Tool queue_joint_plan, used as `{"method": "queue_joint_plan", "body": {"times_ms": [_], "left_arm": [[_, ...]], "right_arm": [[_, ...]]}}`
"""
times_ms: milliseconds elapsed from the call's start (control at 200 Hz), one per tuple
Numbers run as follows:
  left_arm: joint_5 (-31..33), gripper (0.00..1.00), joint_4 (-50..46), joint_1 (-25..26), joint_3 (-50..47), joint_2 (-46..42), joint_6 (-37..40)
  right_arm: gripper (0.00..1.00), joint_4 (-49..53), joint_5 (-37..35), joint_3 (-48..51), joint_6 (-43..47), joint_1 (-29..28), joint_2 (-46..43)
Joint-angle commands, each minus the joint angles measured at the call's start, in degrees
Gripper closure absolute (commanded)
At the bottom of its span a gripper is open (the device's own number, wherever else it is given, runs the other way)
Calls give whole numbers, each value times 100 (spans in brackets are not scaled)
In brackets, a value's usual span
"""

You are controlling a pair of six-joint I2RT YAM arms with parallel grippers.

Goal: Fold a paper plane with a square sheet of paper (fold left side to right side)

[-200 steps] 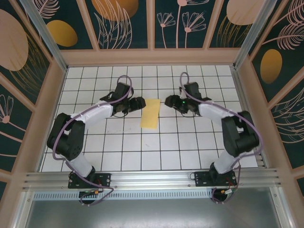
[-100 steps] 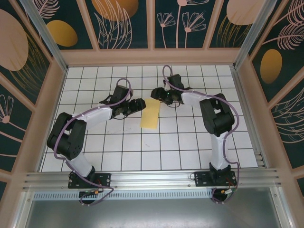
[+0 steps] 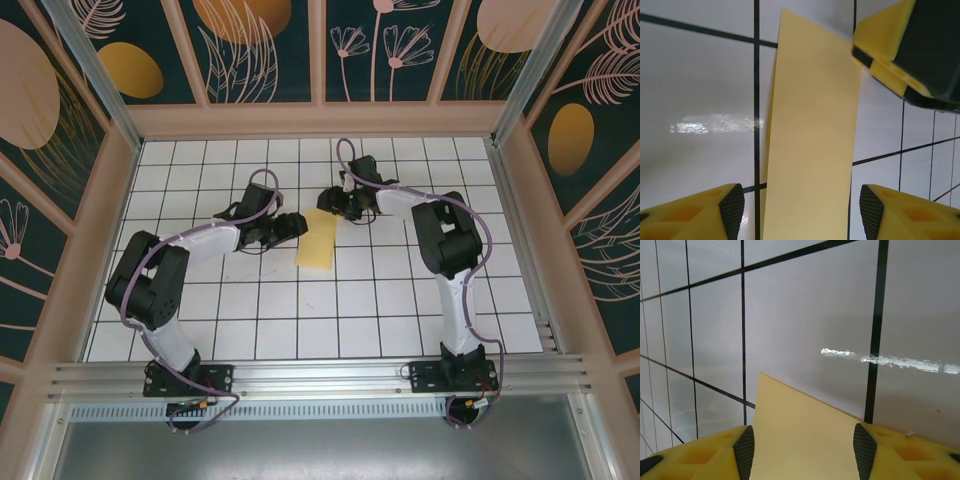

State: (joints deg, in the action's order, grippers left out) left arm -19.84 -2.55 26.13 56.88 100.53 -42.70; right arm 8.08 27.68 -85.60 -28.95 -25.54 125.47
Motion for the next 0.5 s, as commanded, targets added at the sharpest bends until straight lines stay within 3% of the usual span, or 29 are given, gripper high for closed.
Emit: {"method": "queue_joint_plan", "body": {"times_ms": [0,200,495], "left_arm": [[-295,37,132,-21,46,217,17],[-468,37,148,-21,144,528,25],[-826,52,369,-20,104,657,-37]], "right_arm": [[47,418,-61,-132,391,48,296],[52,493,0,-229,566,48,423],[54,419,132,-233,539,48,460]]}}
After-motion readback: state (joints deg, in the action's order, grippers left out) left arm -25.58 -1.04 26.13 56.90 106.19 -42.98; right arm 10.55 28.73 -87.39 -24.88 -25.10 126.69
